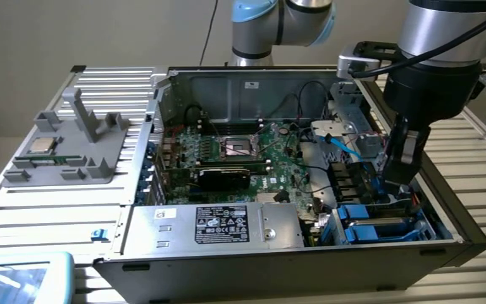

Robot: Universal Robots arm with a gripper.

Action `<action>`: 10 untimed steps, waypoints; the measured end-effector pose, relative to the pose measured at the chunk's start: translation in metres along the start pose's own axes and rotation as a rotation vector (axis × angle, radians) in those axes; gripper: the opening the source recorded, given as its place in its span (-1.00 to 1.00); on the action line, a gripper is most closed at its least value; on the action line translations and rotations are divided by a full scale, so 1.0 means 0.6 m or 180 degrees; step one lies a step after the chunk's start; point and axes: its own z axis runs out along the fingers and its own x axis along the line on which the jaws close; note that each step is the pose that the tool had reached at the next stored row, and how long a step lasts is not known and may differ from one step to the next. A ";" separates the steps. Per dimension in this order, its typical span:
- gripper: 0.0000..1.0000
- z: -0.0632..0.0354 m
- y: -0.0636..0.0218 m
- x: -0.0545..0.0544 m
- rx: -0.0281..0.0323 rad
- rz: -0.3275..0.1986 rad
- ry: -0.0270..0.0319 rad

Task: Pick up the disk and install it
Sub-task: 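Insert the first disk wire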

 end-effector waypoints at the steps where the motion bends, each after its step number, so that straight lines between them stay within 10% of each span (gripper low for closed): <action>1: -0.29 0.000 0.000 0.000 0.0000 0.0000 0.0000; 10: -0.29 0.004 0.007 -0.001 -0.0001 0.0002 -0.0001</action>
